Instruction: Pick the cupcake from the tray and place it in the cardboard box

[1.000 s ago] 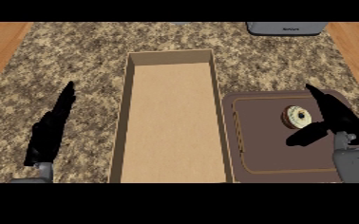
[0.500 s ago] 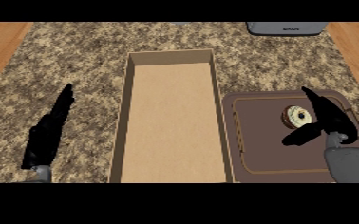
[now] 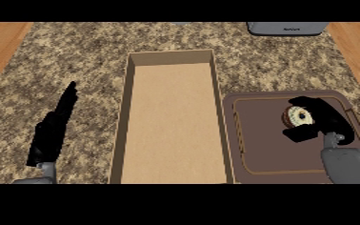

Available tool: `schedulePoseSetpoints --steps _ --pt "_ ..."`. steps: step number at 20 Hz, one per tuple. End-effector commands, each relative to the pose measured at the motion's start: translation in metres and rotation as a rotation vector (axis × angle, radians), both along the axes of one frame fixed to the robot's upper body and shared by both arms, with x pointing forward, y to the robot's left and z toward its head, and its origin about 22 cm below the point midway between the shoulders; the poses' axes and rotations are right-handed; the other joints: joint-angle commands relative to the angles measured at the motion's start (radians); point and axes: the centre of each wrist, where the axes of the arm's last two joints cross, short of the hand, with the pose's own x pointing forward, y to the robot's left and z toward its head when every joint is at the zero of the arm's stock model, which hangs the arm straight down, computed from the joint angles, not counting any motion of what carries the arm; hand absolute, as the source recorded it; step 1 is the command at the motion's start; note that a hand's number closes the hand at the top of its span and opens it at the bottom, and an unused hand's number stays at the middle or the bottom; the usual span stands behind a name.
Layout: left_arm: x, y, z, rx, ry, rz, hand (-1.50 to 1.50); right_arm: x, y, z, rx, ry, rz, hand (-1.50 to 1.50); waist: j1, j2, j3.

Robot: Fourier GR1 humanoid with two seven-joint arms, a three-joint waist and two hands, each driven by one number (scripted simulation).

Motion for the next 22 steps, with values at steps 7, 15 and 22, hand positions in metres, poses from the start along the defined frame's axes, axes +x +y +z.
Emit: schedulePoseSetpoints --steps 7,15,22 --pt "0.0 -0.007 0.004 -0.003 -0.001 -0.008 0.0 0.009 0.003 -0.008 -0.234 -0.171 0.006 1.5 0.002 0.0 0.0" --pt "-0.004 0.005 0.0 0.006 0.009 0.041 0.0 -0.074 0.081 -0.017 -0.304 -0.196 -0.042 1.5 -0.043 -0.017 -0.003" --pt "-0.006 0.008 -0.001 -0.003 0.012 0.054 0.0 -0.16 0.142 0.007 -0.428 -0.257 -0.116 1.5 -0.053 -0.017 -0.004"
